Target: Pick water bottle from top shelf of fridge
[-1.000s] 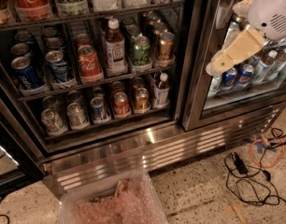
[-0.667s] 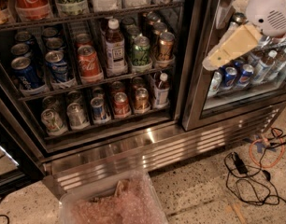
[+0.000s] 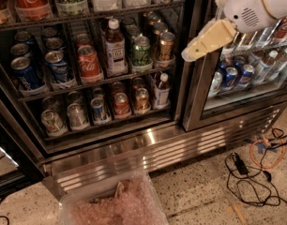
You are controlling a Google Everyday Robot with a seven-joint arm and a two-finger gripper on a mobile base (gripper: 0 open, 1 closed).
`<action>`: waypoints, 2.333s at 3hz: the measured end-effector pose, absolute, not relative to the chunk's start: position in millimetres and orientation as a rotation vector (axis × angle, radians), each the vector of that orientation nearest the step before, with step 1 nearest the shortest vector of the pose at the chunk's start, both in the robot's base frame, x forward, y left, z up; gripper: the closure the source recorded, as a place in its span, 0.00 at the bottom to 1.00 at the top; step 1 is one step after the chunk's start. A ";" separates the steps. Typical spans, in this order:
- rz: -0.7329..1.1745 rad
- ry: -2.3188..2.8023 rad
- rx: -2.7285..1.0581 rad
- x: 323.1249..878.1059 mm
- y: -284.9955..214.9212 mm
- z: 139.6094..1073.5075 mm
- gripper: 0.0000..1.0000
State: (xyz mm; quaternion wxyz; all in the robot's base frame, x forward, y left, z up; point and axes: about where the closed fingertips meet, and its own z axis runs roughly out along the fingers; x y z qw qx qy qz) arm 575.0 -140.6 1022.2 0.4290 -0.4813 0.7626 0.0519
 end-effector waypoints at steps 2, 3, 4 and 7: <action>0.243 1.771 -1.173 601.6 -88.0 1044.9 0.00; 0.283 1.716 -1.190 607.9 -63.8 1055.8 0.00; 0.285 1.715 -1.189 607.8 -63.1 1055.7 0.00; 0.330 1.698 -1.004 609.8 -33.6 1048.7 0.00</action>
Offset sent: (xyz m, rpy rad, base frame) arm 0.0406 0.0796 0.0397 0.1926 -0.1060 0.1142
